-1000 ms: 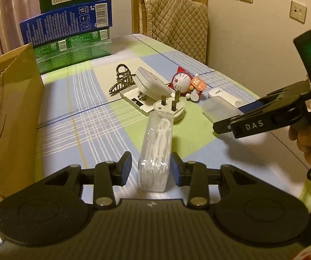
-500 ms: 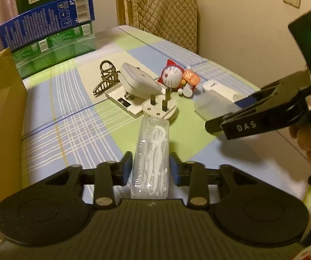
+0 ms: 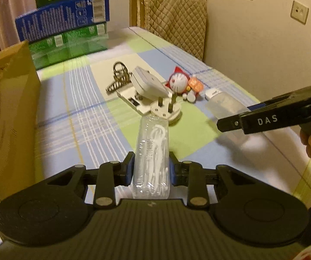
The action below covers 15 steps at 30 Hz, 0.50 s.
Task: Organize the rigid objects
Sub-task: 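Carry the earphone bag and clear cup into the cardboard box and release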
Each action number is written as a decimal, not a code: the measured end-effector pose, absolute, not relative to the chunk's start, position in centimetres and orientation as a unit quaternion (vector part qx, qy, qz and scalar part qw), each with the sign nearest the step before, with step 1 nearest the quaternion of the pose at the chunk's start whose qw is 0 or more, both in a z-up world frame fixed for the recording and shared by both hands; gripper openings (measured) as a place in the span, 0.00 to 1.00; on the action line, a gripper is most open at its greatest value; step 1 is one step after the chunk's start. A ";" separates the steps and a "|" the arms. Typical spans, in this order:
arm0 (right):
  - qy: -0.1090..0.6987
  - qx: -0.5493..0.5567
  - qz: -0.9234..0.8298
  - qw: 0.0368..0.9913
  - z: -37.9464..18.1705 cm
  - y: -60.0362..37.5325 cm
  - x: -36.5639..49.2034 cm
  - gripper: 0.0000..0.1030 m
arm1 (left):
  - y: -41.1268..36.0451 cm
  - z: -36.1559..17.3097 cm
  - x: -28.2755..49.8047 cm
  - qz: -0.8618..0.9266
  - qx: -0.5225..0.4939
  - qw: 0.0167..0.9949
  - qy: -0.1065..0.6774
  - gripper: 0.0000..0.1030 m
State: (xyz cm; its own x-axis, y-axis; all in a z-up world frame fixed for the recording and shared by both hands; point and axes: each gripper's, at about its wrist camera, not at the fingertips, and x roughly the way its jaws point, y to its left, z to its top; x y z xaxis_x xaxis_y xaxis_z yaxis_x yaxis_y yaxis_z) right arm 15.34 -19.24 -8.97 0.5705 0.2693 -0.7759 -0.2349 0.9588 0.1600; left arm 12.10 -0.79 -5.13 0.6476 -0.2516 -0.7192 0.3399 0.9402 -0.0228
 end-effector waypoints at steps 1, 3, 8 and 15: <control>0.438 0.021 0.144 0.887 -8.4 -19.1 15.2 0.48 | -0.7 -4.6 12.0 -0.162 0.057 0.908 0.383 0.26; 0.427 0.021 0.148 0.892 -7.2 -18.8 14.8 0.48 | -0.4 -3.5 11.8 -0.159 0.053 0.912 0.375 0.26; 0.395 0.025 0.168 0.903 -3.4 -17.3 13.9 0.48 | 1.1 -0.1 11.3 -0.146 0.044 0.923 0.354 0.26; 0.361 0.036 0.215 0.907 1.3 -13.4 12.8 0.48 | 4.6 4.7 10.3 -0.116 0.027 0.937 0.329 0.26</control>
State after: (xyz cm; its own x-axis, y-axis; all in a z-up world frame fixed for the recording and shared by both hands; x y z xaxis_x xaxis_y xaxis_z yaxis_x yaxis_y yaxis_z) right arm 12.85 -13.42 1.35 0.6475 0.4152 -0.6390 -0.3636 0.9052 0.2198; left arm 10.26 4.63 4.65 0.7569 -0.1996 -0.6223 0.2348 0.9717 -0.0261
